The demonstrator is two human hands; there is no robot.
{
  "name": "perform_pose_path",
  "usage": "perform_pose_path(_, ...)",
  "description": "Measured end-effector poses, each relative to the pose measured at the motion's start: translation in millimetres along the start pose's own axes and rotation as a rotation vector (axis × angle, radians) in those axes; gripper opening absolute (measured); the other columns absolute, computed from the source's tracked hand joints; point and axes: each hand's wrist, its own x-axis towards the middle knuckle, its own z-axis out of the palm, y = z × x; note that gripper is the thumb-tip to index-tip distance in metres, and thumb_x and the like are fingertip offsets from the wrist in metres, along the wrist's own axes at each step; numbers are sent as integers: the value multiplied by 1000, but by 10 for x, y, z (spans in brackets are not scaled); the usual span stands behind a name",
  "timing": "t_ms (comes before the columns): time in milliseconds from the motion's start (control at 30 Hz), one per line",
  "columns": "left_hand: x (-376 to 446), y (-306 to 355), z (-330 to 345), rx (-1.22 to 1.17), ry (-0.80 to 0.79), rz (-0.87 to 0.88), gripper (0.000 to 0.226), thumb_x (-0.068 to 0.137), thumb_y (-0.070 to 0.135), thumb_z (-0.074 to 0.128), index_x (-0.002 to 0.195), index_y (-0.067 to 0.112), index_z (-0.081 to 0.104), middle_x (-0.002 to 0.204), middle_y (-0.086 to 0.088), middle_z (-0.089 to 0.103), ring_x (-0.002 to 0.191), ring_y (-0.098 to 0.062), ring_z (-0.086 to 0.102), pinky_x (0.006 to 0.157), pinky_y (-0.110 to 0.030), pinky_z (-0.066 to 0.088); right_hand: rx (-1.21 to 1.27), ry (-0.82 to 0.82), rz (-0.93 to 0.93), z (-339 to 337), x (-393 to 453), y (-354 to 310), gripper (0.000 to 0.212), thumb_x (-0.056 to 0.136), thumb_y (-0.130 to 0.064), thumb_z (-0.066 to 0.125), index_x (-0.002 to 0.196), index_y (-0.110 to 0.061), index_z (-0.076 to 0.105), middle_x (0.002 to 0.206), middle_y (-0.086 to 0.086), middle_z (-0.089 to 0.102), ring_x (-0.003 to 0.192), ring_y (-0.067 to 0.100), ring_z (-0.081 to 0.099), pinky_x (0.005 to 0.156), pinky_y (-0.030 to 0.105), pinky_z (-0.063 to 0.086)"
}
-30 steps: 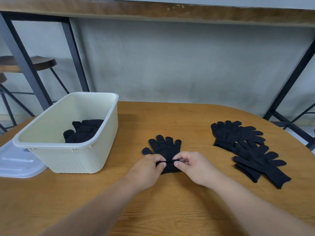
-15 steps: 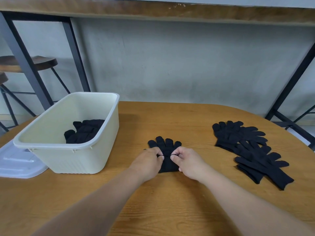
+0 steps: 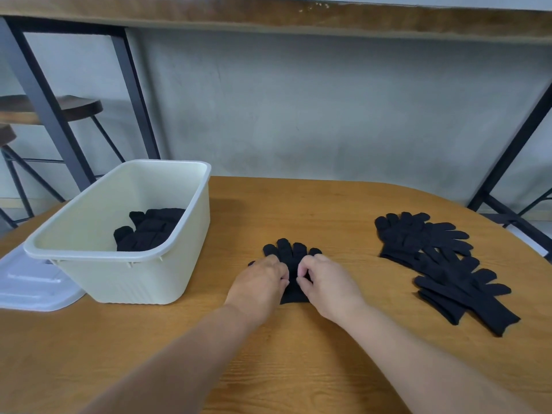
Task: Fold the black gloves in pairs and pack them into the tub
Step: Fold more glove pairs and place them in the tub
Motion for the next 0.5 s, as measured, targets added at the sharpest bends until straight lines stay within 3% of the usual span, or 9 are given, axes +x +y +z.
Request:
perform_pose_path(133,-56,-63,-49,105,-28,105,36,102,41,35,105,21,66,104,6,58,95,-13,55,81,-30,49,-66,5,-162,-48,-59,46,18,100,-31,49,101,-28,66,96,-14,50,77,9,55,69,26,50)
perform_pose_path(233,-114,-115,-90,73,-83,154,44,93,56,46,119,24,60,108,9,57,101,-11,52,89,-30,47,-25,-65,-238,-79,-159,92,30,97,-37,49,120,-29,66,108,-19,53,69,-4,48,70,20,43)
perform_pose_path(300,-131,-147,-84,79,-94,178,46,90,52,52,127,24,55,113,9,54,105,-11,50,93,-27,44,-39,-108,-262,-99,-199,123,40,93,-38,51,131,-28,60,116,-21,50,67,-7,43,73,17,37)
perform_pose_path(367,-126,-163,-64,66,-62,188,42,92,45,52,129,24,55,114,10,54,106,-11,51,92,-24,43,-80,-112,-275,-103,-206,128,44,91,-35,53,135,-28,55,121,-21,47,79,-4,44,79,17,35)
perform_pose_path(500,-125,-137,-52,-23,1,141,28,92,38,48,112,28,64,102,12,61,96,-10,56,84,-27,48,-103,-52,-287,-79,-207,131,39,93,-32,52,131,-27,56,122,-18,50,108,5,50,89,20,39)
